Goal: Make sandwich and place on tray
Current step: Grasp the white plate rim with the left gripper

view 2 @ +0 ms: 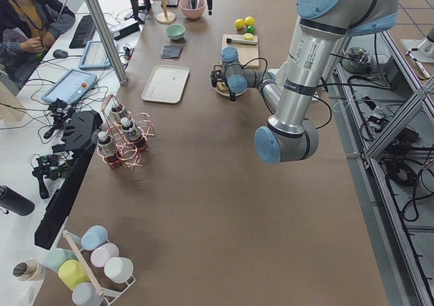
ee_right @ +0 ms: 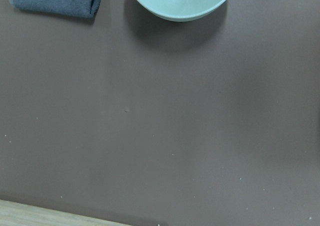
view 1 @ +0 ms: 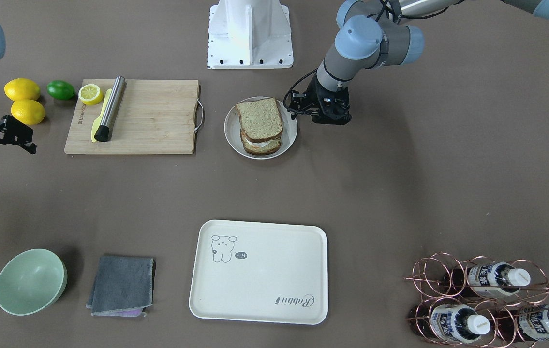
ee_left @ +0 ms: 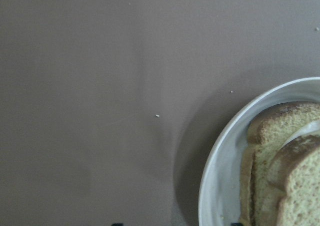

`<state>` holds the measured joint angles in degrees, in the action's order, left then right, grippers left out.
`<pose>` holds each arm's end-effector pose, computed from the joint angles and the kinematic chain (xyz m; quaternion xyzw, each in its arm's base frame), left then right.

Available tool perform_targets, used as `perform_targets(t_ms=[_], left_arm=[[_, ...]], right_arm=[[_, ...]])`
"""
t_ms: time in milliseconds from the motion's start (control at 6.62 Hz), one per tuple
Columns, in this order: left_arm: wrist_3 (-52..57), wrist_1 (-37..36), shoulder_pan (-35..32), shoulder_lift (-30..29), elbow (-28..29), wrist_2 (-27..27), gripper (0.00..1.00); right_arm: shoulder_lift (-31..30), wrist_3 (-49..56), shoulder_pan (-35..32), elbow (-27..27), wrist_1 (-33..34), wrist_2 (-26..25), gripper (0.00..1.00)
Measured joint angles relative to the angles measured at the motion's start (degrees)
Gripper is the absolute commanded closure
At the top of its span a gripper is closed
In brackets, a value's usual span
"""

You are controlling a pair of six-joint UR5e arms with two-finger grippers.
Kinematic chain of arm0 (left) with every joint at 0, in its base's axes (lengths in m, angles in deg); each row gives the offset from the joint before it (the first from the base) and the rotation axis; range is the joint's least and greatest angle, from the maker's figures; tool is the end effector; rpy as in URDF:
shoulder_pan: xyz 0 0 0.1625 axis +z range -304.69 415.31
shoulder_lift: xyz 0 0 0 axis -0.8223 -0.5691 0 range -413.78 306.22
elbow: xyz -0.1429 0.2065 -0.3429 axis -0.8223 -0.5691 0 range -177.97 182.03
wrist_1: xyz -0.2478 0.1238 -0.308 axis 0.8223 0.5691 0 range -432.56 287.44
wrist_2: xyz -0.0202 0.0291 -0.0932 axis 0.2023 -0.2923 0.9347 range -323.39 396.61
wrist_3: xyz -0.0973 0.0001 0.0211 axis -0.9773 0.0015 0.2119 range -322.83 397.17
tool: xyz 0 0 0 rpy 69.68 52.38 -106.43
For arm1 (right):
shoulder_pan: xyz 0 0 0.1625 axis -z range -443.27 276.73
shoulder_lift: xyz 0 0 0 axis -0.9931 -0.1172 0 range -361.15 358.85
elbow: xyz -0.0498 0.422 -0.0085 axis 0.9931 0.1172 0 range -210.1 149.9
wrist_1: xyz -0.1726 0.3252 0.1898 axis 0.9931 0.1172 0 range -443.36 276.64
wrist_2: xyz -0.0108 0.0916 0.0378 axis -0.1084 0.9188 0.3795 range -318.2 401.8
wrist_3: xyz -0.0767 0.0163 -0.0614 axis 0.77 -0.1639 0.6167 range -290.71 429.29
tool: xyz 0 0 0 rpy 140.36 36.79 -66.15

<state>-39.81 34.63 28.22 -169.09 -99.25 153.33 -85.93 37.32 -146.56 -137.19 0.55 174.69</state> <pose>0.5181 -0.3645 0.2850 -0.0427 0.4842 -0.0025 0.8739 -0.1769 -0.4973 0.4536 0.0254 -0.4208 -0.0482 0.9055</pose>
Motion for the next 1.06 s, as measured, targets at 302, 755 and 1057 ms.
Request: perform_targets(t_ms=[302,755,1057], left_arm=[[-0.1,1.4,0.5,-0.9,2.1,0.0,0.44],[-2.3,5.3,1.1,-1.0,4.5,-0.1,0.90],[-4.4,7.1,2.2,-0.9,4.5,-1.9,1.00]], right_arm=[[-0.2,0.7,-0.4,0.0,0.0,0.2,0.00],[-0.2,0.8,-0.4,0.1,0.0,0.4,0.00],[-0.3,0.8,-1.2,0.0,0.0,1.5,0.00]])
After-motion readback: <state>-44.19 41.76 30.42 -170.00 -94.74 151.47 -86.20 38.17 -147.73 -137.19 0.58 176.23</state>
